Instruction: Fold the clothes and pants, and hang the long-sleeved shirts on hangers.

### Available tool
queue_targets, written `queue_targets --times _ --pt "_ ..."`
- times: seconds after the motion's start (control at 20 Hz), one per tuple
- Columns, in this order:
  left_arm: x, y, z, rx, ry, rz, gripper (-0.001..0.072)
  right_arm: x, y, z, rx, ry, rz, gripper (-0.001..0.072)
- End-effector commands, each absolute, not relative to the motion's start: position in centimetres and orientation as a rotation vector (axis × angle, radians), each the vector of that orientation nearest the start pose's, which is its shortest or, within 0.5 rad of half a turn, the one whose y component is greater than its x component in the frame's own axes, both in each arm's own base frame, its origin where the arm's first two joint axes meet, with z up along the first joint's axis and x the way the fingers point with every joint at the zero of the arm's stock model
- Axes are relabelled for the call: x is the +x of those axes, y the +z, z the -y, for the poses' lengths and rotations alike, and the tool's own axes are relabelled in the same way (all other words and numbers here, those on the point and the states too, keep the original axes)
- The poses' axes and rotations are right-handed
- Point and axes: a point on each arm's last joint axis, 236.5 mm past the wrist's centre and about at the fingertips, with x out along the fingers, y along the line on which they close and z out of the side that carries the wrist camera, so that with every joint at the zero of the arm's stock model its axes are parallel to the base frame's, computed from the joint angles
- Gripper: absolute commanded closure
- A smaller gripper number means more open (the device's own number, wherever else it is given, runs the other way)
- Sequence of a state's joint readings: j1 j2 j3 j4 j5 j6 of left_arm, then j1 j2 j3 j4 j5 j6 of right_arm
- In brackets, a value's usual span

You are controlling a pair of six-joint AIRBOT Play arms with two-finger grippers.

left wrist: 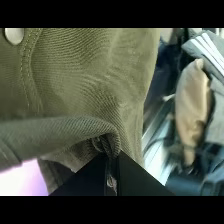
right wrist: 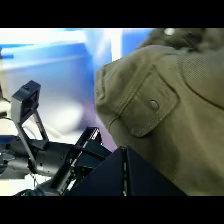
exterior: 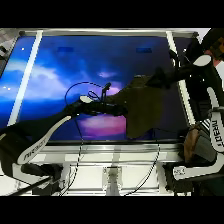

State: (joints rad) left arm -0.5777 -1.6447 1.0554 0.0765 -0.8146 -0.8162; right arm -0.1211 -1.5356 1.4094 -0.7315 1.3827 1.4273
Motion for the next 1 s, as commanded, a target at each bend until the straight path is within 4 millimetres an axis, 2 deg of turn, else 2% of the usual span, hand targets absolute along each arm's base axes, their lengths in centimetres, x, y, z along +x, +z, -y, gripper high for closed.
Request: queue_targets --times 0.0,0.15,0.25,0.4,0.5,0.55,0.6,0.7,0.75,0.85,0.95 --pt "33.9 -0.7 43.3 -0.692 -1.051 -1.075 0.0688 40.0 3.9 -11.0 0.738 0.461 -1.286 0.0696" --pt "38.2 1.5 43.9 -0.68 -0.993 -0.949 0.0688 36.9 3.7 -10.7 0.764 0.414 -1.259 0.0696" --pt "39.8 2.0 43.7 -0.672 -0.945 -0.902 0.0688 33.8 3.8 -11.3 0.787 0.399 -1.264 0.0695" --pt "40.0 2.1 43.6 -0.668 -0.942 -0.897 0.0688 29.5 5.4 -12.7 0.856 0.404 -1.222 0.0694" --pt "40.0 2.1 43.6 -0.668 -0.942 -0.897 0.0687 27.5 6.3 -12.3 0.788 0.389 -1.187 0.0685" --pt "40.0 2.1 43.7 -0.668 -0.943 -0.898 0.0687 26.7 6.5 -11.7 0.729 0.379 -1.182 0.0662" --pt "40.0 2.1 43.7 -0.668 -0.942 -0.898 0.0687 26.1 6.6 -11.2 0.679 0.364 -1.176 0.06" --pt "39.3 2.2 44.1 -0.668 -0.969 -0.909 0.0686 25.5 6.6 -10.7 0.637 0.353 -1.178 0.0396" --pt "38.6 2.4 44.4 -0.668 -0.997 -0.921 0.0665 25.3 6.5 -10.8 0.638 0.356 -1.188 0.0336" --pt "37.0 2.7 45.1 -0.655 -1.061 -0.938 0.0408 25.4 6.4 -10.6 0.634 0.351 -1.188 0.0323" --pt "34.6 3.2 45.9 -0.639 -1.155 -0.979 0.0343 26.2 6.6 -10.4 0.642 0.334 -1.152 0.0324"
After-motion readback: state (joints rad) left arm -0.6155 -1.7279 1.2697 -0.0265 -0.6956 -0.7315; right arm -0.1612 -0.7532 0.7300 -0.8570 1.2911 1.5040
